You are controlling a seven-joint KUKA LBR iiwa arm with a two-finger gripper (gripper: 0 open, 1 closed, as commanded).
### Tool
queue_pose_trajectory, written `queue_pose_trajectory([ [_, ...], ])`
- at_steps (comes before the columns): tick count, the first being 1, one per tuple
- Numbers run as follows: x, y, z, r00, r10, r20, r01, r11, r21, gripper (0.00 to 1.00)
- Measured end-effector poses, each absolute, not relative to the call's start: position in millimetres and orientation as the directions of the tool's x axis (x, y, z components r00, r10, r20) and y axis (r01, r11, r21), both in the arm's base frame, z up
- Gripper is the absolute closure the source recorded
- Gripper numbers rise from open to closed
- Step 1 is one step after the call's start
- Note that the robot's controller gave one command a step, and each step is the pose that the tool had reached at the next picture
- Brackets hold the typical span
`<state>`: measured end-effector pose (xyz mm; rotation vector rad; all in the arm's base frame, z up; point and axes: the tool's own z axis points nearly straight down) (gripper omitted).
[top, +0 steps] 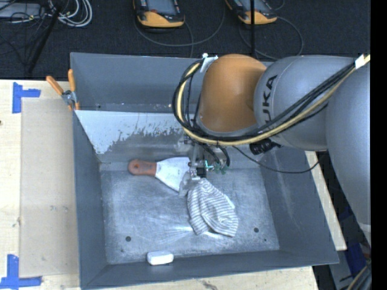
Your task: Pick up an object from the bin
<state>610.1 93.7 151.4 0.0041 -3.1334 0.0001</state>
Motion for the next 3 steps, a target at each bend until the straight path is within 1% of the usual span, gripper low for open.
queue_pose_trajectory([
  [1,612.0,93.6,155.6,-1.000,-0.001,0.001,-0.001,1.000,0.001,0.00],
  [2,611.9,84.0,141.4,-0.998,-0.060,-0.006,-0.060,0.998,0.001,0.00],
  [3,617.5,49.7,83.7,-0.986,-0.164,-0.032,-0.164,0.986,0.005,1.00],
])
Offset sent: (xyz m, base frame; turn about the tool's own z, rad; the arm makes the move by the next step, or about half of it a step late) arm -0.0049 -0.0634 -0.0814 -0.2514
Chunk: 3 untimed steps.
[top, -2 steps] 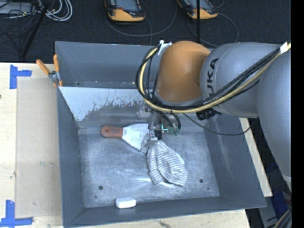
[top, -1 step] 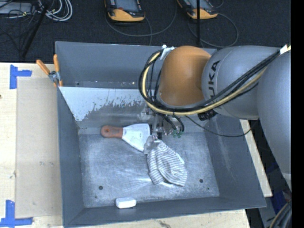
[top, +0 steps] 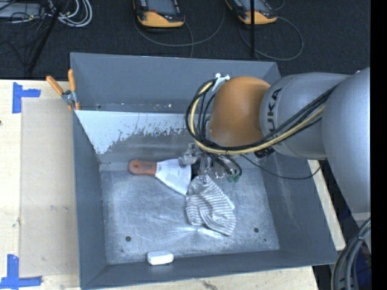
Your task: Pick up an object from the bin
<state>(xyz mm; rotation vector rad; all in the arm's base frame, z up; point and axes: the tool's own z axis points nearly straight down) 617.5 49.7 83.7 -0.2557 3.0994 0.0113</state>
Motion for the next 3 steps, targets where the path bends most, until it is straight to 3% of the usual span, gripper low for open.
queue_pose_trajectory([
  [1,617.5,49.6,83.6,-0.986,-0.163,-0.032,-0.163,0.987,0.005,1.00],
  [2,608.1,39.1,97.8,-0.987,-0.161,0.000,-0.161,0.987,0.001,1.00],
  [3,611.9,36.3,151.0,-0.982,-0.188,0.005,-0.188,0.982,0.001,1.00],
])
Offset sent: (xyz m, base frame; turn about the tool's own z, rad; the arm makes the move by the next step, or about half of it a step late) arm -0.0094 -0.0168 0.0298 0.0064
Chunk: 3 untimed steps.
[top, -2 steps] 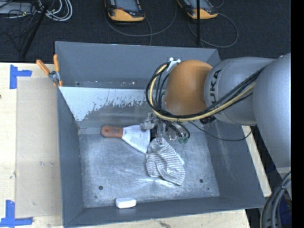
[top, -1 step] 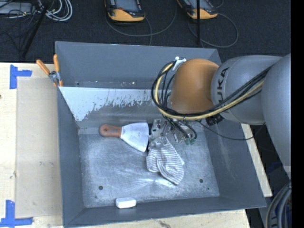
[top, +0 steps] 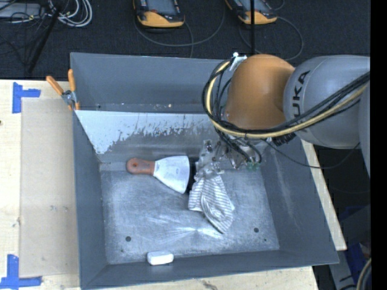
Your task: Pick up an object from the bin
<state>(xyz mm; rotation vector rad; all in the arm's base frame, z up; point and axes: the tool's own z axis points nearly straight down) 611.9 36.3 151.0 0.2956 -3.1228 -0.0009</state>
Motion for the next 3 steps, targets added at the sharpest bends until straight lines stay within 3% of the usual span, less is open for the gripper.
queue_pose_trajectory([
  [1,592.5,28.6,138.7,-0.983,-0.185,-0.014,-0.185,0.983,-0.002,1.00],
  [2,581.0,25.6,98.7,-0.998,-0.070,0.004,-0.070,0.998,0.001,1.00],
  [3,573.5,25.1,89.7,-0.991,0.131,0.001,0.131,0.991,0.001,1.00],
])
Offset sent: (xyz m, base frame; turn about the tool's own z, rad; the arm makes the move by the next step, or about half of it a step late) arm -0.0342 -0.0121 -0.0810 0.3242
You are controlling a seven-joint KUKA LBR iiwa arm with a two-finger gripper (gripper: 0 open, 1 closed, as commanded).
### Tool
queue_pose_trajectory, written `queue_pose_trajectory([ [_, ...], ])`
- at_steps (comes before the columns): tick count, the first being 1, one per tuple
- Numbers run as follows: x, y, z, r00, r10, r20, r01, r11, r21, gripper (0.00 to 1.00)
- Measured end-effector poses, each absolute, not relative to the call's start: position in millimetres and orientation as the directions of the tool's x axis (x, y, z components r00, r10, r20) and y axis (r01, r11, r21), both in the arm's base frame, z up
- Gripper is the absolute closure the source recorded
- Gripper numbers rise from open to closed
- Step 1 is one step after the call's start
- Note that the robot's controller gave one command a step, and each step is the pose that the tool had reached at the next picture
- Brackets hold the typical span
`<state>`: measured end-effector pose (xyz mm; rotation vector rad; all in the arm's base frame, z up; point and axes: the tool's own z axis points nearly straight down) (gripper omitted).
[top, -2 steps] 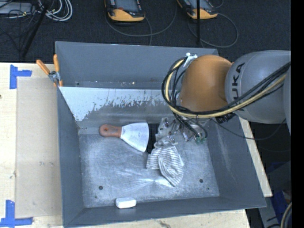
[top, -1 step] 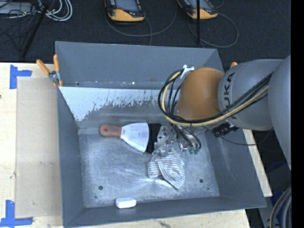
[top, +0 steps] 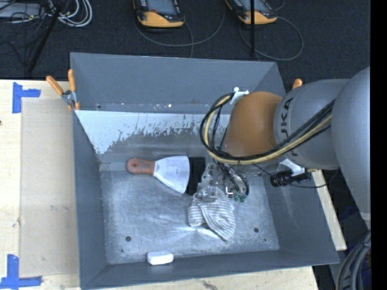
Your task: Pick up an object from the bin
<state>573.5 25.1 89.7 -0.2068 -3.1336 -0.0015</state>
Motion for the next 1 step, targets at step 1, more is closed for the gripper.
queue_pose_trajectory([
  [1,578.1,32.5,290.9,-1.000,0.011,0.001,0.011,1.000,0.000,1.00],
])
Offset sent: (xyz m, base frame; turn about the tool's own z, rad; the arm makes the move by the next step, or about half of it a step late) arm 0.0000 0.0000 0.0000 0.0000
